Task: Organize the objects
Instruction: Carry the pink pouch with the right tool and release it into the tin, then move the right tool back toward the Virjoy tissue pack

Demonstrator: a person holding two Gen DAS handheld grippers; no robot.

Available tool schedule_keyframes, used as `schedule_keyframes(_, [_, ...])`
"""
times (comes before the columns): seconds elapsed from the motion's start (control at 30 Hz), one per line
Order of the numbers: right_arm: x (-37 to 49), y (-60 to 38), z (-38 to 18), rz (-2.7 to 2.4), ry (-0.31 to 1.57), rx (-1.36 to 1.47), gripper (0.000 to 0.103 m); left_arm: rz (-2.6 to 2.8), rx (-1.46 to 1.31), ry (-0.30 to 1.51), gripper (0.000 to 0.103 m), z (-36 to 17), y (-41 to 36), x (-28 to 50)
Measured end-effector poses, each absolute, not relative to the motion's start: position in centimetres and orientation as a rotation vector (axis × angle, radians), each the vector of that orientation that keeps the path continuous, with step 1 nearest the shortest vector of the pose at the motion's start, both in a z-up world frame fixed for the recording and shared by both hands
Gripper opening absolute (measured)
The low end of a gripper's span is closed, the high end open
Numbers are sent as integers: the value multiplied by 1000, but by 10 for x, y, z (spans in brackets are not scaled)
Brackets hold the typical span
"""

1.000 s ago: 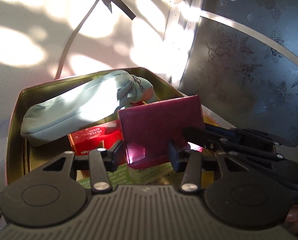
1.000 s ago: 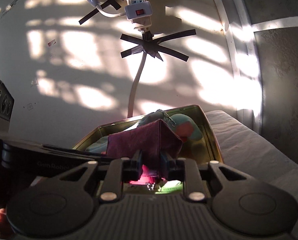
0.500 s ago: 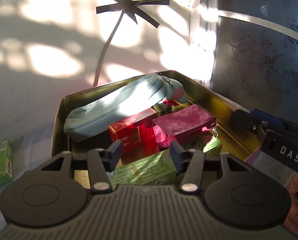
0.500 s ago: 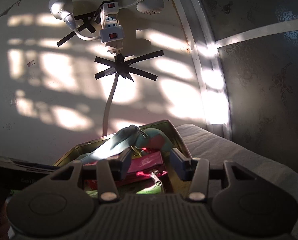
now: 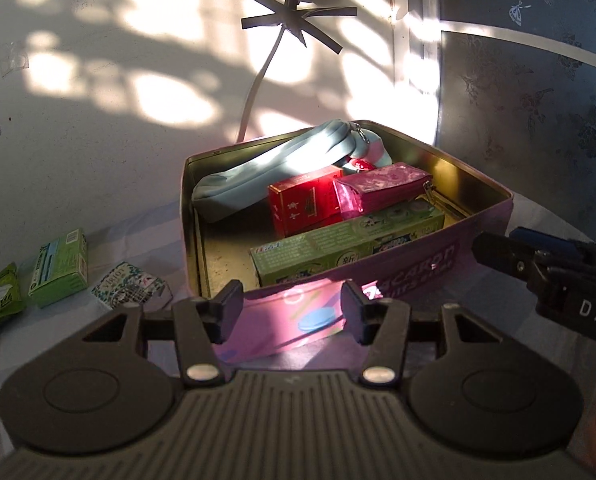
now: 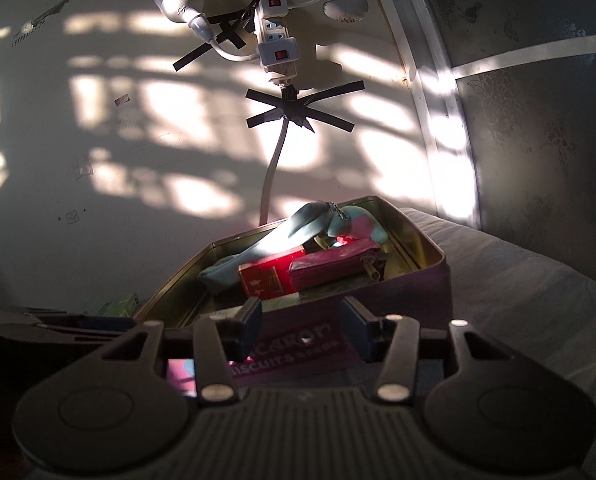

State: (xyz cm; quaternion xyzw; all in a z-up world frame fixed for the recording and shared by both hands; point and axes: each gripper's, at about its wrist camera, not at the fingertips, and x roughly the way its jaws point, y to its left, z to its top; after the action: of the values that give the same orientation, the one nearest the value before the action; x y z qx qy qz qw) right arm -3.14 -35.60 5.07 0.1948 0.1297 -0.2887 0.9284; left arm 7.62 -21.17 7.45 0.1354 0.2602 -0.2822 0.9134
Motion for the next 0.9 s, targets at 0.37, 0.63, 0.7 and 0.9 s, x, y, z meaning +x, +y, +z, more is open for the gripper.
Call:
schedule_keyframes(0.37, [-9, -313, 40, -506, 376, 384, 45, -443, 260, 561, 58, 47, -149, 79])
schedule_keyframes(0.63, [16, -289, 38, -452, 434, 348, 45, -364, 225, 582, 59, 34, -112, 92])
schedule_keyframes(0.7, [21, -285, 36, -442, 445, 348, 45, -348, 222, 583, 59, 32, -105, 96])
schedule_keyframes(0.9, [38, -273, 34, -416, 477, 324, 45, -313, 208, 585, 62, 28, -86, 104])
